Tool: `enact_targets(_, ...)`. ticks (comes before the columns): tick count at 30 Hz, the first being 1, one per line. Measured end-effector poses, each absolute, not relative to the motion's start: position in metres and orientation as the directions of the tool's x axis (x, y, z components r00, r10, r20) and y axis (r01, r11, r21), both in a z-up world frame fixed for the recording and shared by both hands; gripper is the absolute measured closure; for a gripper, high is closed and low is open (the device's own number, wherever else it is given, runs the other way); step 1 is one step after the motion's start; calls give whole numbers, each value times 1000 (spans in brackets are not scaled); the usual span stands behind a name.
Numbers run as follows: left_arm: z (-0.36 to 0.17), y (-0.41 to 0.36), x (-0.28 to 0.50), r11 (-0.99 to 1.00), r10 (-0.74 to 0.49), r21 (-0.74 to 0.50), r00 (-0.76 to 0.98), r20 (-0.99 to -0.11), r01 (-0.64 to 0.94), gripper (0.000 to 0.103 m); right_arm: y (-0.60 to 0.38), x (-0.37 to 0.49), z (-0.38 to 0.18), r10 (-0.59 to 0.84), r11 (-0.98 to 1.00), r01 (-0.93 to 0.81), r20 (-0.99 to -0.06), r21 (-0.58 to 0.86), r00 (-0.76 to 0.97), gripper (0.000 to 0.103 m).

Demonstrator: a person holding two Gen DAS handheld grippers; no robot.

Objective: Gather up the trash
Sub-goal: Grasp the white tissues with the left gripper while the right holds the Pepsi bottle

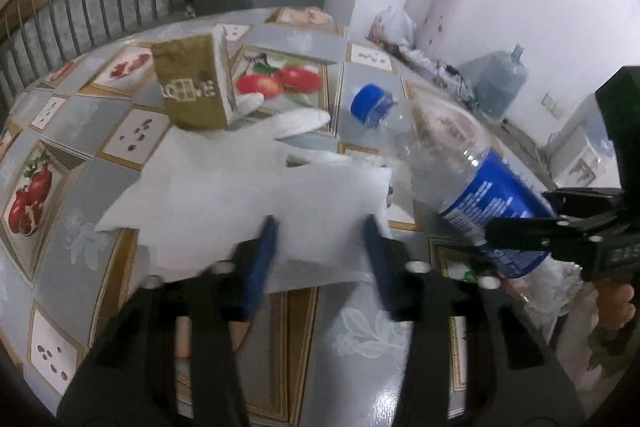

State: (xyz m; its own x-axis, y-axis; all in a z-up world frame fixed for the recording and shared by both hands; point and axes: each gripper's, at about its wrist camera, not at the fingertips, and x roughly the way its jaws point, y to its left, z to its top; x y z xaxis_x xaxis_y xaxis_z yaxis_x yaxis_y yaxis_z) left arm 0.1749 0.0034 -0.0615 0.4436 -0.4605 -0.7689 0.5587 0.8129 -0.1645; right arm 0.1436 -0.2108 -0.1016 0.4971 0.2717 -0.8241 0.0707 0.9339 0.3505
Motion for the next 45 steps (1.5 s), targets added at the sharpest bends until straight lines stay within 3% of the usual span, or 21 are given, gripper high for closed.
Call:
enact_targets(6,-49,15,166,817,-459,-142,482,-746,559,95,-215,141,-102,286,931,58,-818,362,499,37)
enact_targets(10,-25,31,149,805,-500,-168,499,-708,568,100,-215,141,-101,295,928,51,-814,368,501,37)
enact_targets(20,24,81,119,642,-760,-518,378,-529,566,100,-217,139,-102,308,922,50,-805,384,507,37)
enact_targets(30,-51,45,111,815,-477,-235,381,-792,530,100,-218,137,-99,298,928,47,-810,370,504,37)
enact_targets(31,-55,42,111,819,-460,-217,381,-802,532,99,-218,137,-98,295,930,45,-813,365,501,37)
enact_targets(32,-59,39,110,822,-440,-195,380,-814,535,89,-217,137,-98,292,932,43,-816,360,499,37)
enact_targets(33,-61,39,109,824,-434,-188,383,-815,535,71,-216,137,-97,288,935,40,-819,353,496,37)
enact_targets(35,-58,40,107,822,-449,-197,397,-801,534,53,-214,137,-95,283,939,32,-824,341,491,37)
enact_targets(39,-52,38,110,816,-465,-197,415,-782,544,40,-211,141,-90,285,947,-5,-829,322,481,32)
enact_targets(45,-63,20,122,831,-405,-129,429,-807,542,40,-204,156,-90,300,951,-64,-848,303,437,31)
